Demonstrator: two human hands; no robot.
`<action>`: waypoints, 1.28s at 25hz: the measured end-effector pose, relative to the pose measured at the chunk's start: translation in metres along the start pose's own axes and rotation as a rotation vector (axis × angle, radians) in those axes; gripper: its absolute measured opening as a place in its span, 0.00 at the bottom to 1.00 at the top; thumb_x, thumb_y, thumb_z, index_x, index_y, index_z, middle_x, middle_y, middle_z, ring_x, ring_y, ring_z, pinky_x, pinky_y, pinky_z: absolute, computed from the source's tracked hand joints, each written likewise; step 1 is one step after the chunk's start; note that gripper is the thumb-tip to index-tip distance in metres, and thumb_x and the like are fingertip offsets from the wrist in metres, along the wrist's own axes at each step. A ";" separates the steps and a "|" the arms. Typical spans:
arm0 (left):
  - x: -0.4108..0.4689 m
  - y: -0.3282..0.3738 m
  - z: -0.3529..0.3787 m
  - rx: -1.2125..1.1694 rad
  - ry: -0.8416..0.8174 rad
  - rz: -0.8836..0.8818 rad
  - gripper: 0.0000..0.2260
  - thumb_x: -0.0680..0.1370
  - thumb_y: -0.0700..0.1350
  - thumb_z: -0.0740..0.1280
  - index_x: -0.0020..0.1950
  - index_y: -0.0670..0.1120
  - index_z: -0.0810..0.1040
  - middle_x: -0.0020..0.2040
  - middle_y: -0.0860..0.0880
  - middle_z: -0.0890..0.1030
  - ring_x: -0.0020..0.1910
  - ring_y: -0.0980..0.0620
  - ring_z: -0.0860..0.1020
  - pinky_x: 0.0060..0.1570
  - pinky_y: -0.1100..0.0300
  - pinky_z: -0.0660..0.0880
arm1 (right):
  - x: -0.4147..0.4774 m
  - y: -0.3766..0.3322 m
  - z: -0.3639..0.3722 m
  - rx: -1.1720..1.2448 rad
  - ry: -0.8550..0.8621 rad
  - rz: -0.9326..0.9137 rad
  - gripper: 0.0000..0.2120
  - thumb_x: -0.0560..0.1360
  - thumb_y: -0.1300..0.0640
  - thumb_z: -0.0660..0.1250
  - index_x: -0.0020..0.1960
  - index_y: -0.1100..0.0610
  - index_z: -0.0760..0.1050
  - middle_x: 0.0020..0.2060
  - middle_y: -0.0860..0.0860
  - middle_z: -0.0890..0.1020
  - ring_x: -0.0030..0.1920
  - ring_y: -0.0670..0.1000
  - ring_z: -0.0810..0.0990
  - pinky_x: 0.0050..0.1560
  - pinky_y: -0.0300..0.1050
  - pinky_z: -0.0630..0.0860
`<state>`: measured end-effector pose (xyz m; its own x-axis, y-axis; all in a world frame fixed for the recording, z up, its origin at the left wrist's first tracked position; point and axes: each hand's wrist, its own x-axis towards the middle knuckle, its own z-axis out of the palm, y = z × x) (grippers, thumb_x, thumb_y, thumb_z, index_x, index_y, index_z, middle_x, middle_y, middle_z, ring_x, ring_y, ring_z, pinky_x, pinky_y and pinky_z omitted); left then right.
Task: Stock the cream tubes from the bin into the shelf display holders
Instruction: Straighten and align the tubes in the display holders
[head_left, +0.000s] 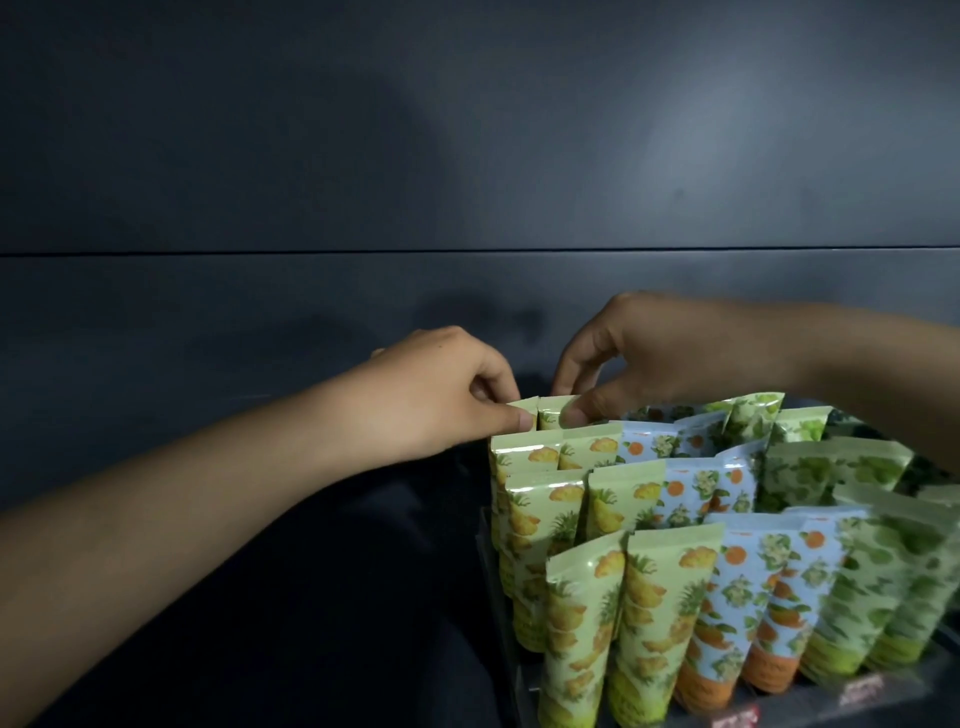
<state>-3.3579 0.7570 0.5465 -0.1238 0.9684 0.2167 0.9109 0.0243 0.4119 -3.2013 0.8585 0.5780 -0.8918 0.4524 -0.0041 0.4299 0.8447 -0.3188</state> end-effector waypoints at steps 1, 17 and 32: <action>0.000 0.000 0.000 -0.003 -0.003 0.001 0.07 0.70 0.55 0.70 0.40 0.53 0.82 0.34 0.60 0.80 0.36 0.63 0.76 0.45 0.59 0.76 | -0.001 0.000 0.000 -0.005 0.003 0.000 0.06 0.71 0.52 0.71 0.47 0.51 0.82 0.40 0.44 0.85 0.37 0.35 0.80 0.40 0.25 0.72; -0.001 -0.002 0.003 -0.003 -0.009 0.046 0.01 0.72 0.50 0.71 0.42 0.54 0.81 0.39 0.59 0.82 0.37 0.64 0.76 0.47 0.60 0.76 | -0.005 -0.002 0.006 -0.071 0.047 -0.032 0.06 0.72 0.54 0.70 0.49 0.52 0.82 0.43 0.43 0.84 0.40 0.32 0.78 0.38 0.21 0.68; -0.004 0.001 0.000 -0.036 0.037 0.084 0.03 0.73 0.42 0.71 0.44 0.50 0.83 0.39 0.54 0.83 0.36 0.61 0.79 0.37 0.74 0.70 | -0.007 0.000 0.007 -0.043 0.069 -0.043 0.04 0.73 0.56 0.70 0.46 0.48 0.81 0.41 0.42 0.84 0.40 0.34 0.79 0.38 0.22 0.69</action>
<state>-3.3569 0.7531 0.5460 -0.0629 0.9567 0.2843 0.9039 -0.0662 0.4227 -3.1959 0.8533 0.5717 -0.8985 0.4326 0.0744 0.3981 0.8746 -0.2768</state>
